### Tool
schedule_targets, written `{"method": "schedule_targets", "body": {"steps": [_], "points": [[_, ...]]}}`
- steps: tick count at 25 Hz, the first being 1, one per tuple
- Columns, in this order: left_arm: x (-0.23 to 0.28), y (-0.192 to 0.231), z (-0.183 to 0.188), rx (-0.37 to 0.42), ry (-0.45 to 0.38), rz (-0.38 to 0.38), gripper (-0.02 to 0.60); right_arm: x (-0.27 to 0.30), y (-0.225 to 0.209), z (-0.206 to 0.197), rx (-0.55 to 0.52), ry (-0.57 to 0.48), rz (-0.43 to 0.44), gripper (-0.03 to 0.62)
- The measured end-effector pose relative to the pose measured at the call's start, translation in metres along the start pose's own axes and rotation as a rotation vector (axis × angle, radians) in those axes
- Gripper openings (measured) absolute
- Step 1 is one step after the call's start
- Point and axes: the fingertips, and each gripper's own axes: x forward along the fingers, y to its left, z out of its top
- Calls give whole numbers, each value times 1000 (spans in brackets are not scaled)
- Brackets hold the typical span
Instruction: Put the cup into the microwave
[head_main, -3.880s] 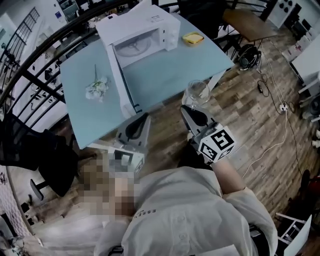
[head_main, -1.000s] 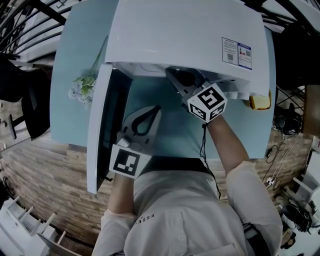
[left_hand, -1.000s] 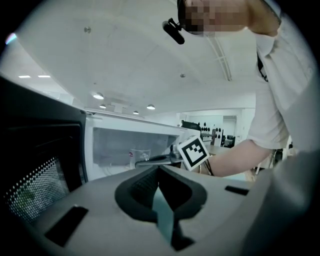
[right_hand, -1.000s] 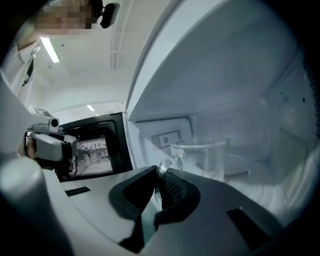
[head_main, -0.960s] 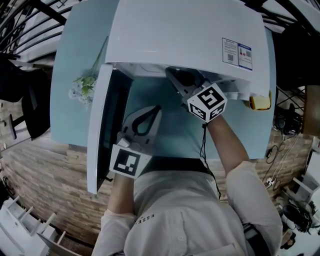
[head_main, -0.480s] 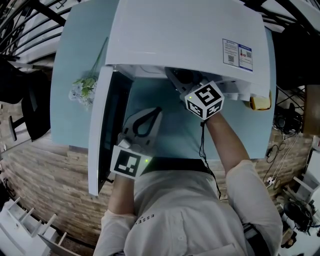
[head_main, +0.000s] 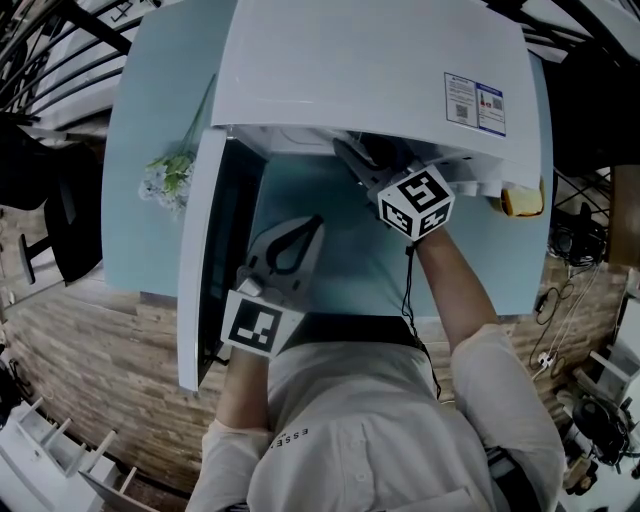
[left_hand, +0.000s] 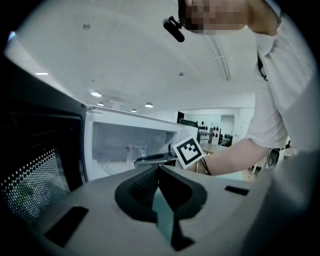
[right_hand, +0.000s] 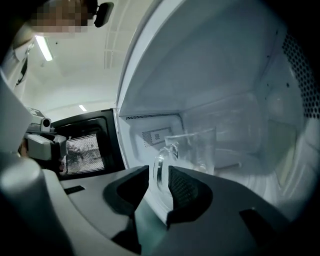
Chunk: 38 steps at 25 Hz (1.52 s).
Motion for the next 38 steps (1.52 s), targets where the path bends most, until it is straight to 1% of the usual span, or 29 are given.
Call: {"method": "schedule_targets", "body": {"steps": [5, 7, 9, 13, 17, 19, 22, 24, 28, 32, 34, 38], "points": [[-2, -1, 3, 11, -6, -5, 3, -16, -6, -6, 15, 13, -70, 131], [-4, -3, 7, 17, -15, -8, 3, -26, -6, -2, 21, -2, -107, 137], [-6, -6, 11, 39, -21, -15, 3, -38, -2, 5, 37, -27, -132, 137], [-11, -12, 26, 50, -47, -14, 3, -65, 12, 26, 71, -84, -148, 135], [-19, -17, 47, 83, -76, -3, 3, -87, 31, 45, 57, -97, -136, 130], [-24, -21, 59, 105, -92, 5, 3, -101, 37, 54, 57, -110, -151, 77], [-35, -28, 78, 133, -111, 20, 3, -123, 46, 70, 64, -138, -172, 32], [-43, -33, 89, 144, -129, 33, 3, -137, 55, 80, 52, -151, -170, 20], [-59, -41, 108, 162, -155, 65, 3, -164, 73, 104, 9, -191, -165, 17], [-67, -40, 118, 226, -163, 90, 3, -183, 87, 126, -46, -214, -155, 17], [-74, -39, 123, 219, -171, 106, 3, -192, 95, 136, -77, -224, -156, 17], [-84, -36, 142, 183, -217, 126, 3, -207, 108, 156, -120, -259, -150, 17]]}}
